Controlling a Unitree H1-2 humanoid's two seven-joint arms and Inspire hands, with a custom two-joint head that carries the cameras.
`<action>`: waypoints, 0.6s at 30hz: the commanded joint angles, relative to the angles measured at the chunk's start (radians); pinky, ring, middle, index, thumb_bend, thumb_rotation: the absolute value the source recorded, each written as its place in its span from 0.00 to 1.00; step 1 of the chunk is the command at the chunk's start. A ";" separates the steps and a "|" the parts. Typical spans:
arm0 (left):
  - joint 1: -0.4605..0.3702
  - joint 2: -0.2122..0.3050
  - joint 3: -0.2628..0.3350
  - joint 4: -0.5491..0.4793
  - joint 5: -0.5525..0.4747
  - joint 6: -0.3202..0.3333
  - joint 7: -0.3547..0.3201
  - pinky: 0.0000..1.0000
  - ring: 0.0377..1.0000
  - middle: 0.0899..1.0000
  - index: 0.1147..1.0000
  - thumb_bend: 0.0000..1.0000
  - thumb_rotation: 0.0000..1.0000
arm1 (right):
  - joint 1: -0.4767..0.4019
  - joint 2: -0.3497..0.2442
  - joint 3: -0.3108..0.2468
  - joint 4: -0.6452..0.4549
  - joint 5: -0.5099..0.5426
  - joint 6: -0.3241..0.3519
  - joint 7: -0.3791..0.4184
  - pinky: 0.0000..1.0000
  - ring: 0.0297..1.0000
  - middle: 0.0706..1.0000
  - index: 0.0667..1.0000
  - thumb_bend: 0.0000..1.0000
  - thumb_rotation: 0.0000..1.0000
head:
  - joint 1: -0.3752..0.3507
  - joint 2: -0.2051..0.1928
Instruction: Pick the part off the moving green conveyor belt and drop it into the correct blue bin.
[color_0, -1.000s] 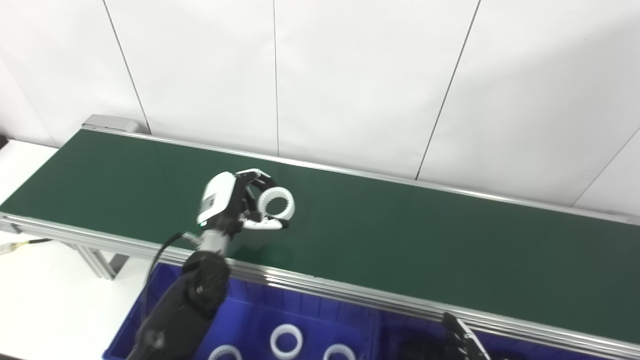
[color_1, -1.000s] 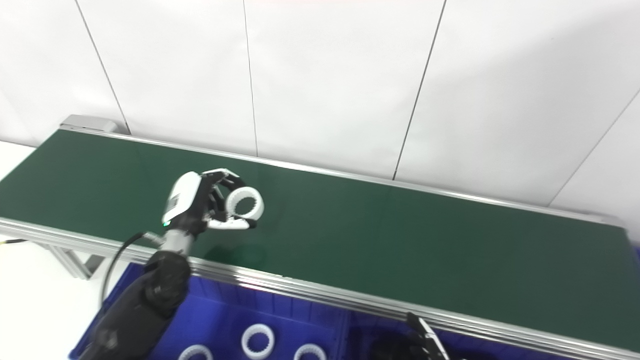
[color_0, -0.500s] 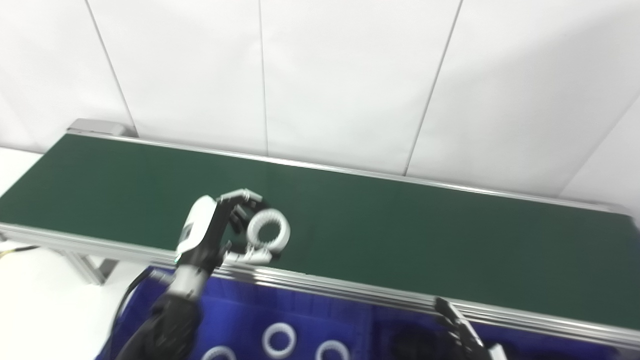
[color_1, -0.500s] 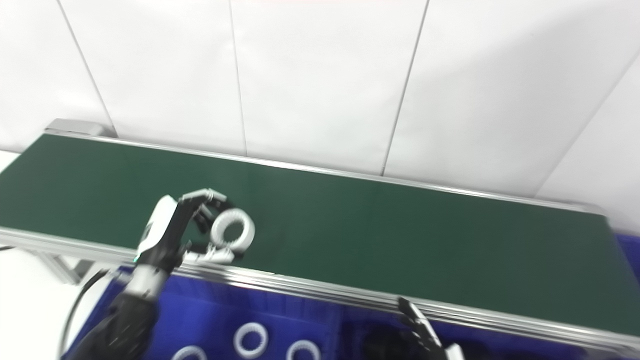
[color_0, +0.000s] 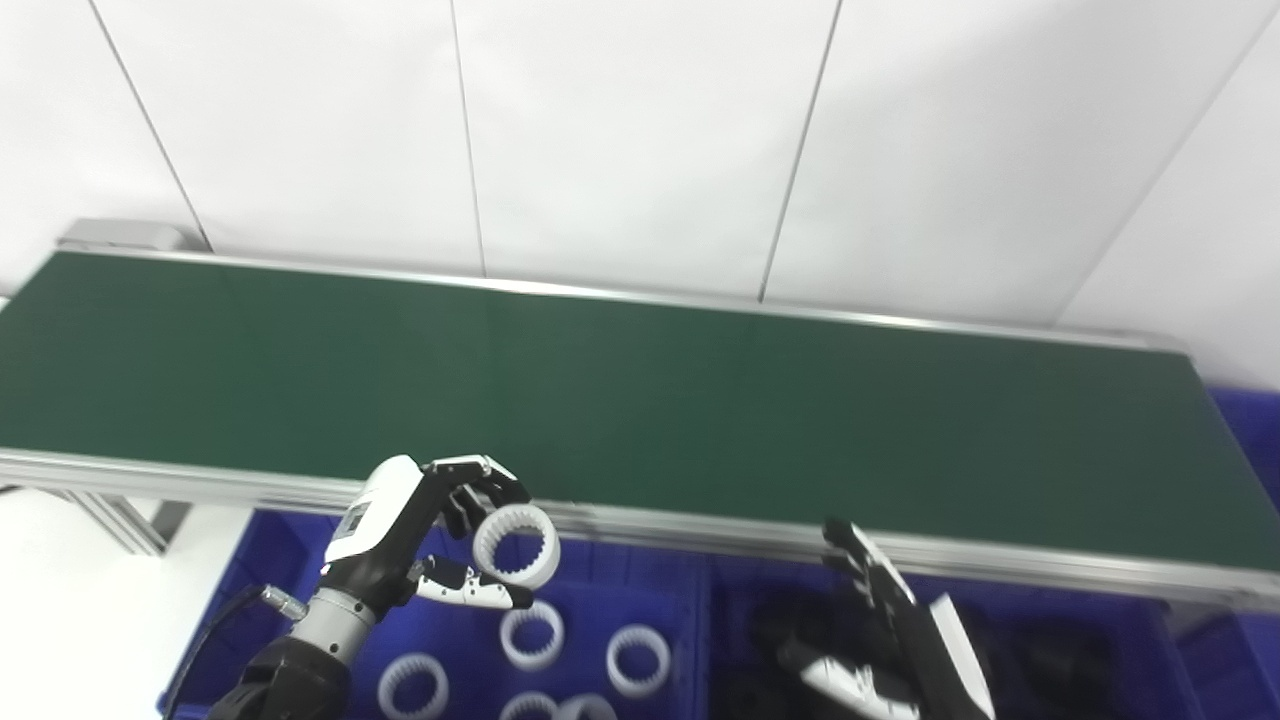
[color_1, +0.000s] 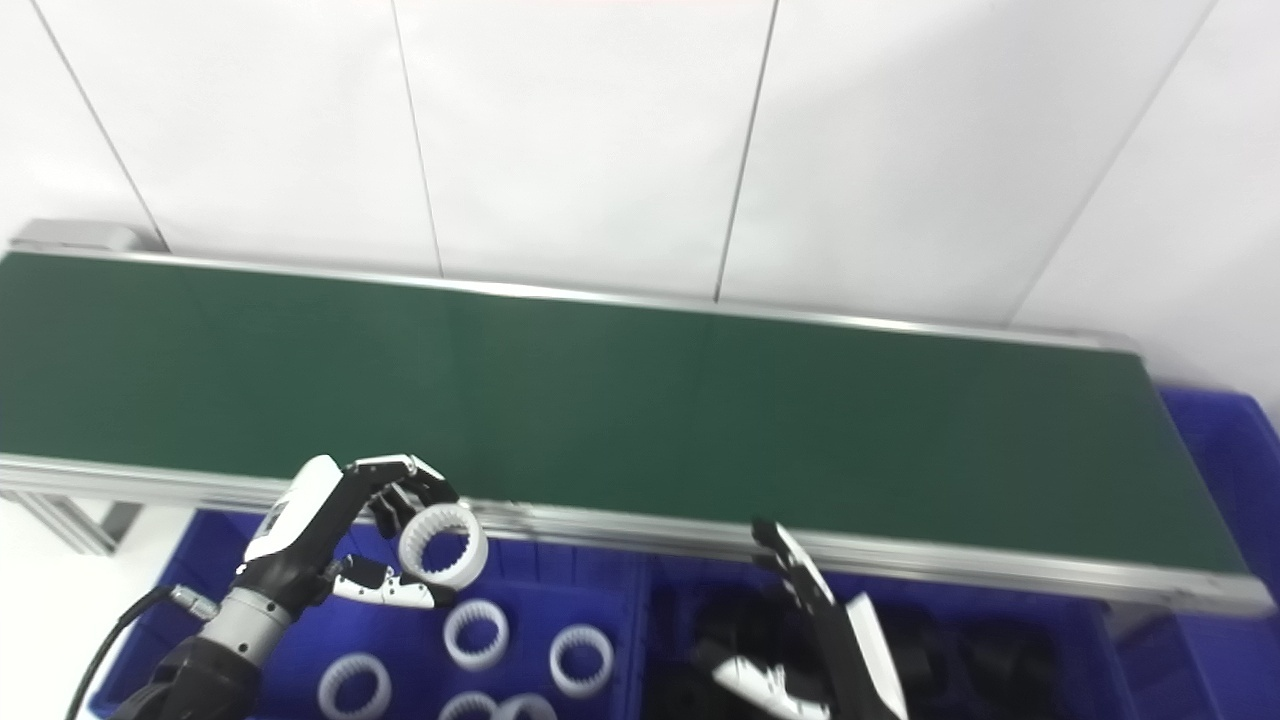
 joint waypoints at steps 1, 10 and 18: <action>-0.003 0.018 -0.010 -0.042 0.033 -0.026 -0.008 0.44 0.42 0.46 0.43 0.50 0.00 | -0.010 0.002 -0.005 -0.052 0.010 0.028 0.005 0.77 0.85 0.89 0.91 0.77 0.52 | 0.001 0.015; 0.010 0.067 -0.083 -0.077 0.194 0.044 -0.126 0.47 0.41 0.47 0.43 0.50 0.00 | -0.005 0.004 -0.008 -0.091 0.020 0.058 0.009 0.76 0.84 0.87 0.90 0.78 0.51 | -0.002 0.049; 0.016 0.086 -0.110 -0.106 0.343 0.056 -0.149 0.77 0.80 0.82 0.60 0.61 0.10 | 0.004 0.005 -0.007 -0.113 0.015 0.068 0.015 0.76 0.84 0.87 0.90 0.78 0.51 | -0.005 0.058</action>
